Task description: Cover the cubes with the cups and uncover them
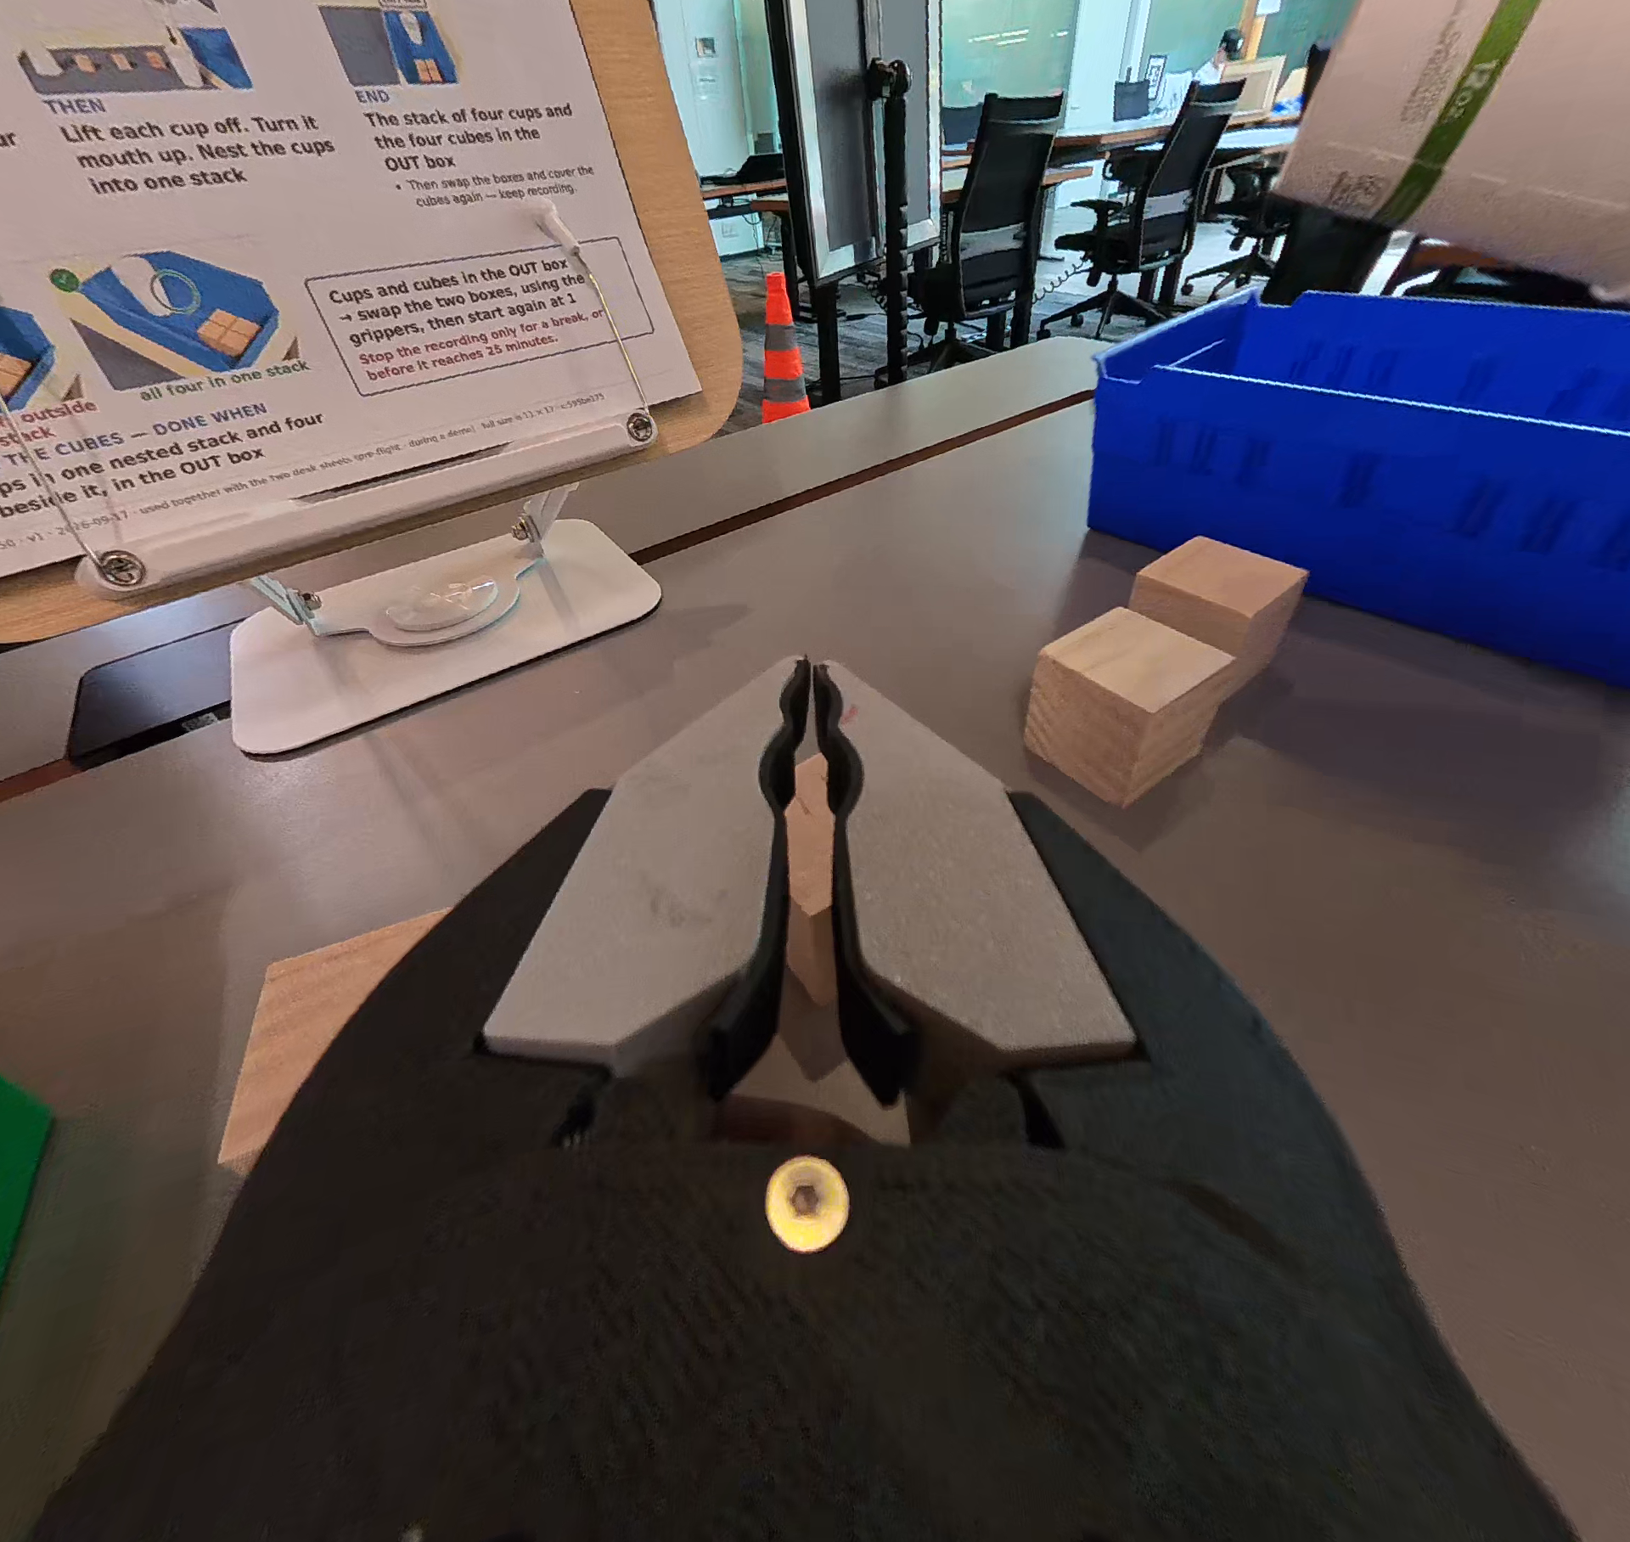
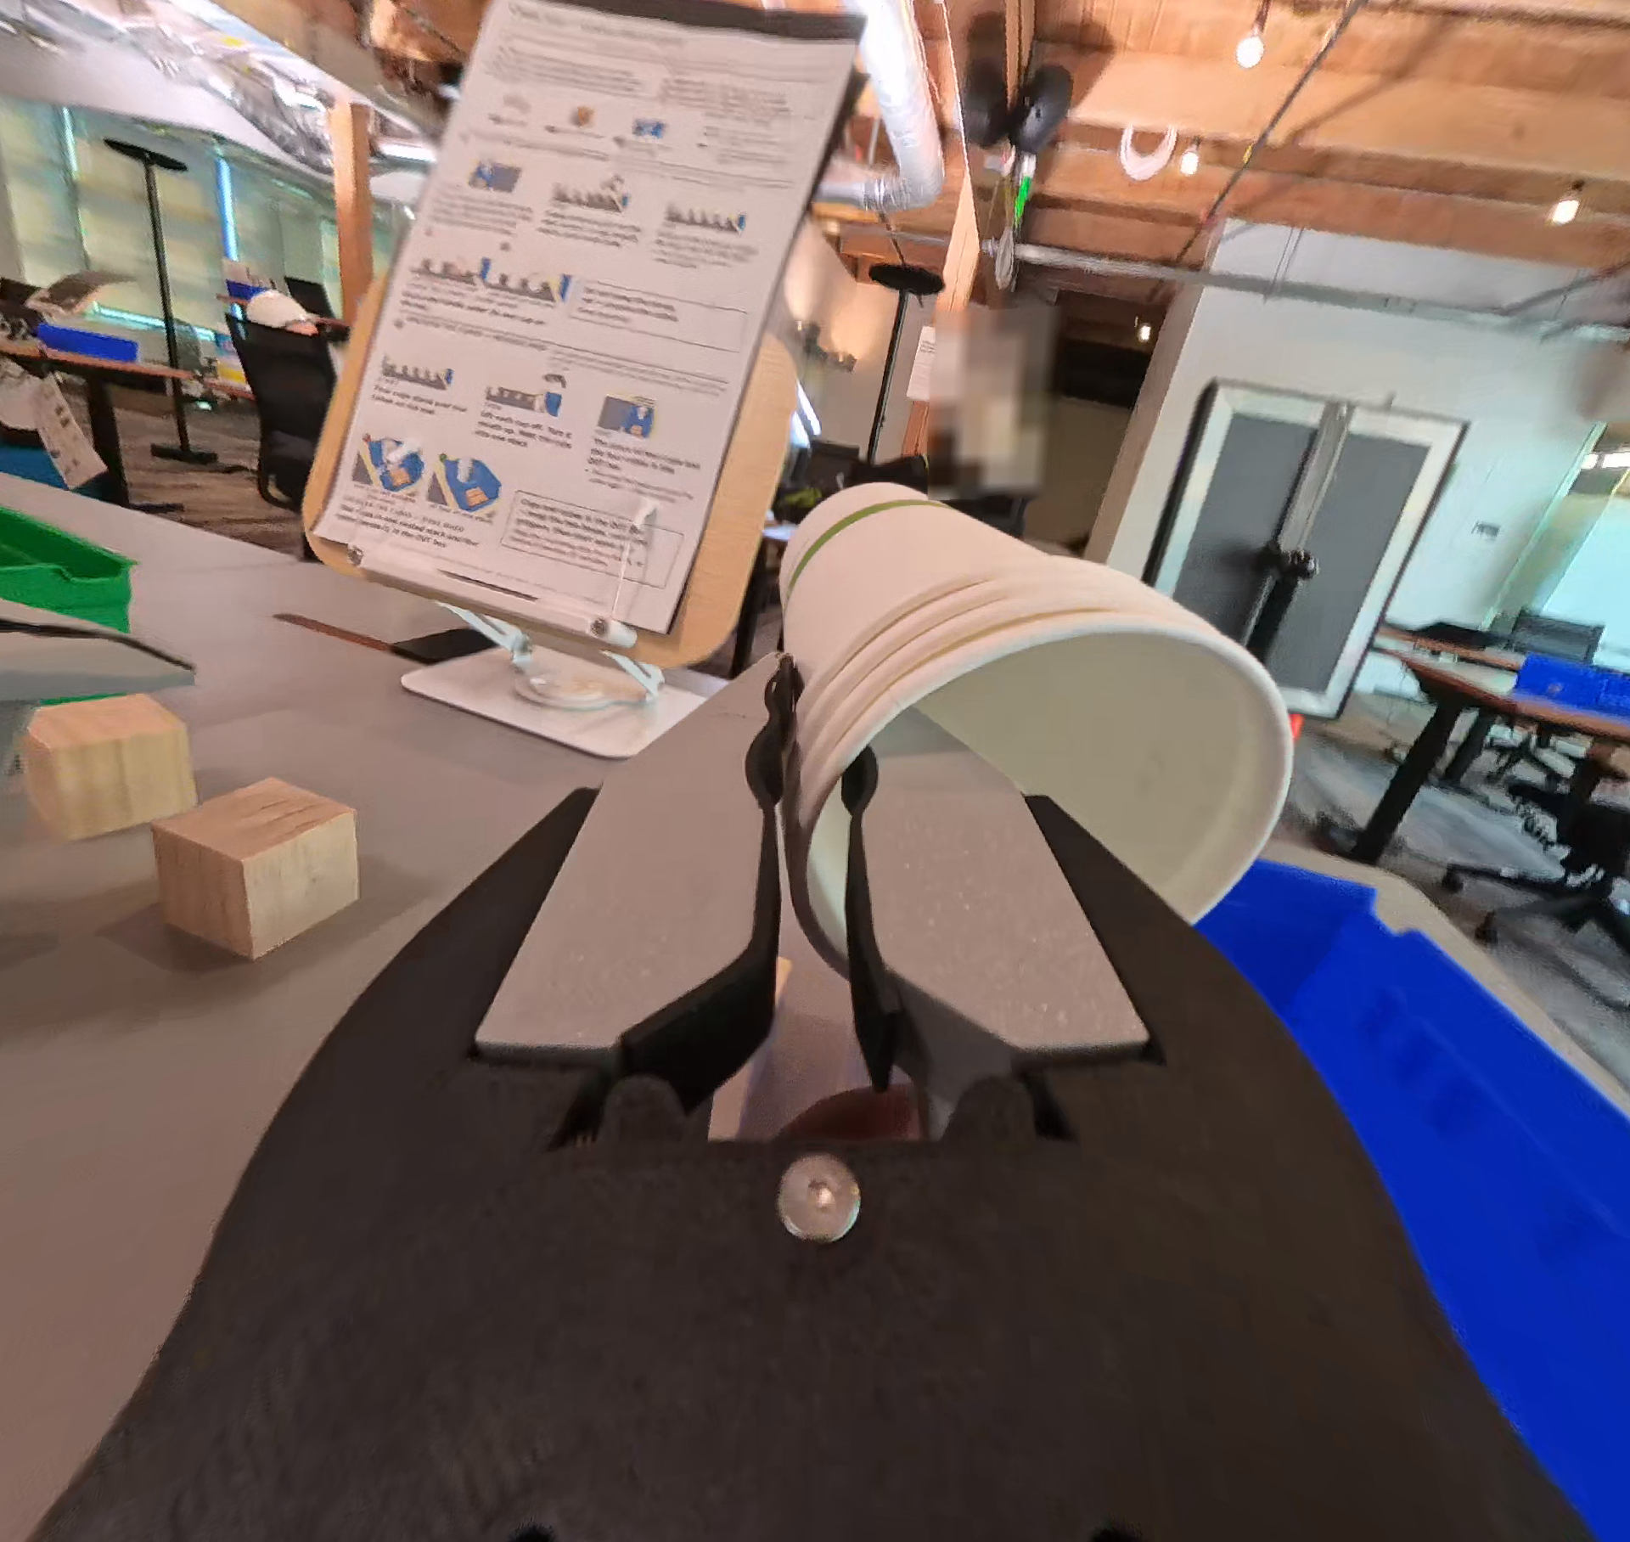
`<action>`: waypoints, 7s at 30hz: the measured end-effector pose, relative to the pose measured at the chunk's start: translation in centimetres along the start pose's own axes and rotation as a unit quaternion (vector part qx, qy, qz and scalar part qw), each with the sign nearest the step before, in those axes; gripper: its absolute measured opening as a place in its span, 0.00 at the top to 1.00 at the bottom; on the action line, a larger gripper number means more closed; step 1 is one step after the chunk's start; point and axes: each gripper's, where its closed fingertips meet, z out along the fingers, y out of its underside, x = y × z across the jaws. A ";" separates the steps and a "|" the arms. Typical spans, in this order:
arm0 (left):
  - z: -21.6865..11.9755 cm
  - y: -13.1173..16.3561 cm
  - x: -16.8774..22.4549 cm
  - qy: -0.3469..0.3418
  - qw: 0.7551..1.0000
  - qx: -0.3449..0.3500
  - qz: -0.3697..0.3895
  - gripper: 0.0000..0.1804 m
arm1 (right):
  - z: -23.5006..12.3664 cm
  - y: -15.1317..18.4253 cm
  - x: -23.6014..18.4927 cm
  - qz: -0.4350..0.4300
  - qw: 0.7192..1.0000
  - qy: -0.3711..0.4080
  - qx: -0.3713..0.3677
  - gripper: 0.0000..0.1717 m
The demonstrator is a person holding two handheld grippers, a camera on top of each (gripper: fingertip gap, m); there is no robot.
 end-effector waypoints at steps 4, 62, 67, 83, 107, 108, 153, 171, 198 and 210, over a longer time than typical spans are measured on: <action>-0.1 -0.4 0.4 0.006 1.000 0.006 0.004 1.00 | -1.3 -2.4 2.9 0.070 0.997 -0.015 0.001 0.98; 0.9 1.8 1.8 0.030 0.998 -0.041 0.045 0.98 | 3.1 13.8 -11.1 -0.178 0.750 -0.439 -0.461 0.43; 0.8 1.6 1.7 0.030 0.998 -0.039 0.045 0.98 | 3.9 18.5 -12.4 -0.269 0.722 -0.425 -0.475 0.64; 0.7 1.5 1.9 0.028 0.998 -0.035 0.053 0.98 | 4.7 5.3 7.1 -0.088 0.913 -0.148 -0.369 0.65; 0.9 2.4 1.0 0.029 0.998 -0.061 -0.003 0.67 | -2.6 12.8 18.7 -0.080 0.888 0.087 -0.444 0.64; 1.0 2.6 1.0 0.032 0.997 -0.069 -0.017 0.63 | -2.0 11.1 17.5 -0.074 0.905 0.080 -0.412 0.64; 1.7 3.0 11.8 0.087 0.913 0.053 0.395 0.62 | 0.0 7.5 -18.3 0.346 0.769 -0.487 -0.227 0.67; 1.8 3.7 11.5 0.073 0.905 0.039 0.418 0.62 | 0.0 8.9 -19.1 0.241 0.819 -0.464 -0.235 0.64; 0.4 1.0 12.2 0.068 0.903 0.107 0.411 0.64 | -0.6 6.7 -18.7 0.390 0.730 -0.516 -0.222 0.66; 1.0 1.5 11.1 0.043 0.903 0.085 0.418 0.65 | 0.0 7.0 -18.5 0.324 0.784 -0.488 -0.206 0.66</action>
